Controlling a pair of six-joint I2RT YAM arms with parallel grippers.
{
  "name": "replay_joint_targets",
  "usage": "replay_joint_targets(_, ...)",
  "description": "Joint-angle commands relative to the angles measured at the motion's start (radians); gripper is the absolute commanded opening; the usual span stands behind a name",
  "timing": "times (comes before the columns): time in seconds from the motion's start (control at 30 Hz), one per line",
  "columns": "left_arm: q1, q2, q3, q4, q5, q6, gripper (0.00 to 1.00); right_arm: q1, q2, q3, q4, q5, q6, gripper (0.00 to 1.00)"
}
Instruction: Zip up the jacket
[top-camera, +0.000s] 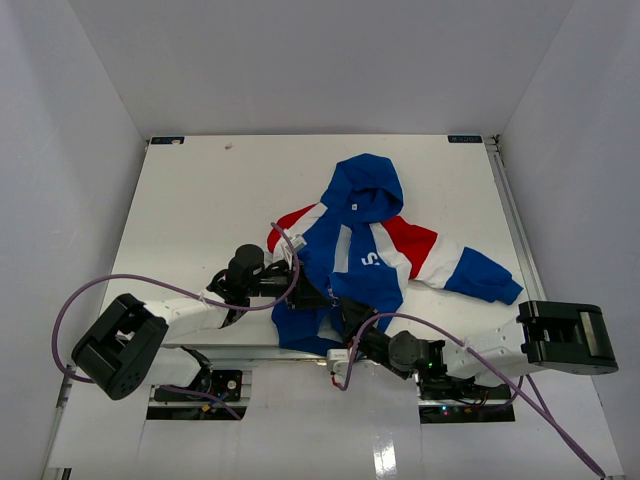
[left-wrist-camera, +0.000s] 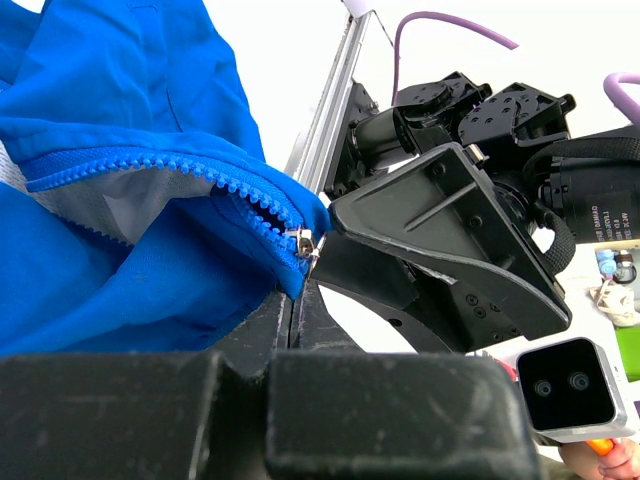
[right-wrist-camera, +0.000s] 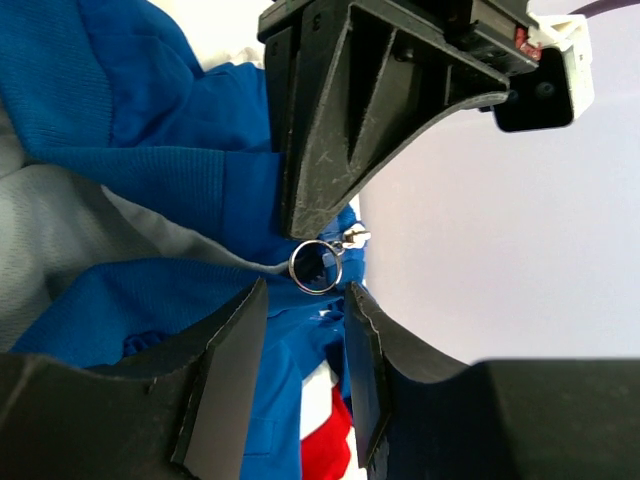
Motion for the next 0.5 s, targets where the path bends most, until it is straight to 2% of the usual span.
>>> replay_joint_targets(0.0, 0.002, -0.001, 0.026, 0.018, 0.024, 0.0, 0.0, 0.017, 0.019, 0.027, 0.133, 0.035, -0.039, 0.43)
replay_joint_targets(0.47, 0.002, 0.004, 0.03, 0.012, 0.027, 0.002, 0.0, 0.03, 0.058, 0.045, 0.16, 0.045, -0.068, 0.43)
